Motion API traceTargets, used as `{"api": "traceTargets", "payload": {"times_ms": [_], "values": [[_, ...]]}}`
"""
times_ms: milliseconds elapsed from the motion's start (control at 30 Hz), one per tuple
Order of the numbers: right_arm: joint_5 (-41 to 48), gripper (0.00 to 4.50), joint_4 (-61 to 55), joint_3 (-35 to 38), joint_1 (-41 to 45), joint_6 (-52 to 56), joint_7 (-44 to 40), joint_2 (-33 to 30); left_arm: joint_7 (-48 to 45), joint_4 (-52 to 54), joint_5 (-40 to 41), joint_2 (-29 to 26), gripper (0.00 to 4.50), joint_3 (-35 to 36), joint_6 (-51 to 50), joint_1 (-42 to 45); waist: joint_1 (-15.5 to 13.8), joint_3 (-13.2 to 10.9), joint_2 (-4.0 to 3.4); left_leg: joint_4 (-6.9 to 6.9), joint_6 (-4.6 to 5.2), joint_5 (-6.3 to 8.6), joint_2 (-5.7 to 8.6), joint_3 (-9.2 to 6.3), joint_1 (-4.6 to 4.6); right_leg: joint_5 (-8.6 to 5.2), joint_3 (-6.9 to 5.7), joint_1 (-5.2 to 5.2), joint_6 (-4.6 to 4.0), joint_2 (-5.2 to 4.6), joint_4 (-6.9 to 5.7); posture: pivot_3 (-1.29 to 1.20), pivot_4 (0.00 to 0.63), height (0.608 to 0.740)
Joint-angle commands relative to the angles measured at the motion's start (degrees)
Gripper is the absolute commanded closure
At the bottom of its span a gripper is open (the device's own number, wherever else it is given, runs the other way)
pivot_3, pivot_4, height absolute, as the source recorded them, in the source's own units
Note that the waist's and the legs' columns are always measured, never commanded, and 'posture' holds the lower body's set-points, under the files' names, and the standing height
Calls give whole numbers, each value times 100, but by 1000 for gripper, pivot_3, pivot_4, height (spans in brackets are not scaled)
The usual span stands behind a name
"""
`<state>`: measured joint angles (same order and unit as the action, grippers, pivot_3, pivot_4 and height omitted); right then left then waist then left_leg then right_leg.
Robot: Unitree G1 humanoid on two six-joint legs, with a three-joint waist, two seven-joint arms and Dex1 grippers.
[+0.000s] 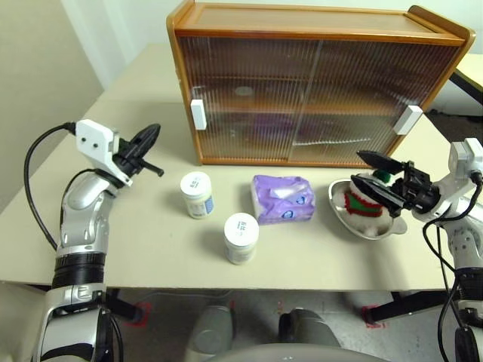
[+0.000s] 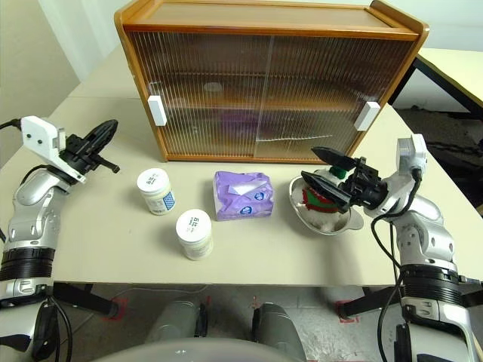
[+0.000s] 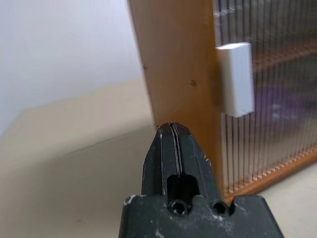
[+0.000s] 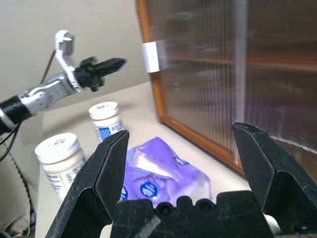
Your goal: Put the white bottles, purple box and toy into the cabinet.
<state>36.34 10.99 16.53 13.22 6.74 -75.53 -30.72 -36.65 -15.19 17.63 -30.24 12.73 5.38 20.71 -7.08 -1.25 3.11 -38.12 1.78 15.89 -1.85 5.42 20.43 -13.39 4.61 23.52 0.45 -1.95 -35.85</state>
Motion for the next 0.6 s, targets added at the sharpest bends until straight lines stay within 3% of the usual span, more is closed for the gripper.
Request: {"api": "traceTargets", "payload": {"times_ms": [33,600], "values": [[5,0,-174,-115,63,27,87,40,-105,-22,-76,-87,4475,-111,-150,209,0,0,0,0,0,0,0,-1,1,0,-1,0,0,0,0,159,0,740],[-374,0,-433,-530,13,-362,458,203,-130,-294,-228,112,4475,-402,-730,870,252,0,0,-4,15,-9,2,-3,3,-1,-2,0,1,0,-2,104,0,740]]}}
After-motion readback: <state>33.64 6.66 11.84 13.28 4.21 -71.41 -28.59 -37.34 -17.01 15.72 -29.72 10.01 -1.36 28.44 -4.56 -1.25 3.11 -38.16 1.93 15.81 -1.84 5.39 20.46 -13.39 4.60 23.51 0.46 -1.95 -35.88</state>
